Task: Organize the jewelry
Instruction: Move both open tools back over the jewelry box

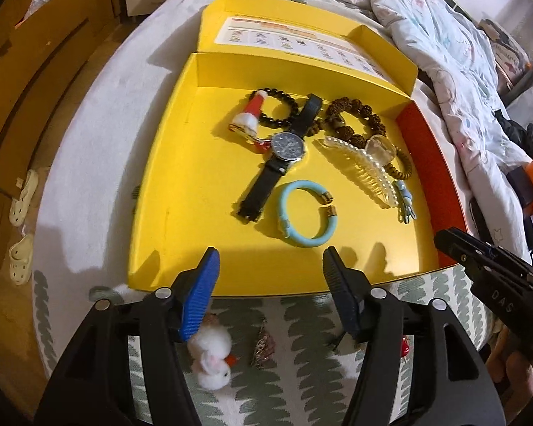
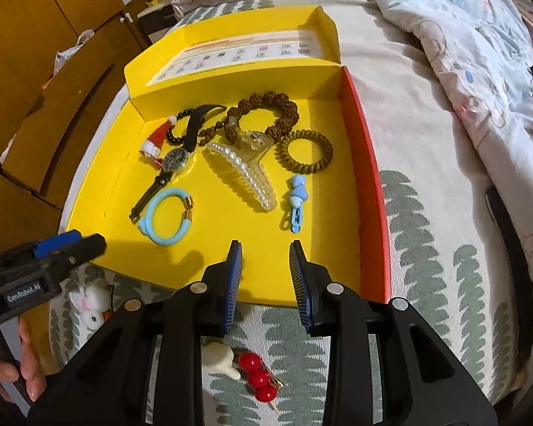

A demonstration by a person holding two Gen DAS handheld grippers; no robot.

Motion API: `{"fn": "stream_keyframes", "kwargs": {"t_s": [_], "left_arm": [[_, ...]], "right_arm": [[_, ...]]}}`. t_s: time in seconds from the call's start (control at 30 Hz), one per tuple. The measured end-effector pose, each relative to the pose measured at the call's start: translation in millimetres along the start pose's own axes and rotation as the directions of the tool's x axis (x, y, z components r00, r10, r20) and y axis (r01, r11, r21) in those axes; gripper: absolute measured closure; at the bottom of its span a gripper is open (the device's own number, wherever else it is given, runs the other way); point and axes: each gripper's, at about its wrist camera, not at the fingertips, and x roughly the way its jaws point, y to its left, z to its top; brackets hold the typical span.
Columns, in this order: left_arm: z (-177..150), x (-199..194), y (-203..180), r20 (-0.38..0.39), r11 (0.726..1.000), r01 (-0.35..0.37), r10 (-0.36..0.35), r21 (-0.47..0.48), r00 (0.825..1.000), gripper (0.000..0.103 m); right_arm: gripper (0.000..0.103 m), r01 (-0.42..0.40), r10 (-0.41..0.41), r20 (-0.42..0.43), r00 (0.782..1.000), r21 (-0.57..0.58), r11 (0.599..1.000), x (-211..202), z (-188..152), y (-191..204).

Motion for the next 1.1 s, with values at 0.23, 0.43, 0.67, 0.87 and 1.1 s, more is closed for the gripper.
{"fn": "stream_keyframes", "kwargs": {"t_s": [0.23,0.43,0.67,0.87,1.1], "left_arm": [[6,13,-3,-0.043,0.996,0.091,-0.092,-0.026,0.995,0.043],[13,28,0,-0.071,0.995,0.090,-0.092,-0.037,0.993,0.043],[20,41,4,-0.094,0.996,0.077,-0.081,-0.039,0.992,0.036],[24,55,9,-0.127,0.996,0.067,-0.073,-0.050,0.989,0.036],[23,57,2,-0.145,0.996,0.083,-0.086,-0.025,0.986,0.036]], "right_arm": [[0.071,0.004,-0.004,-0.011,1.000,0.026,1.000,15,8,-7],[0.061,0.012,-0.012,-0.015,1.000,0.021,1.000,26,16,-10],[0.059,0.054,-0.054,-0.026,0.998,0.016,0.998,41,28,-12],[0.059,0.077,-0.076,-0.041,0.996,0.010,0.997,54,33,-11],[0.059,0.106,-0.106,-0.057,0.993,-0.008,0.994,59,31,-8]]}}
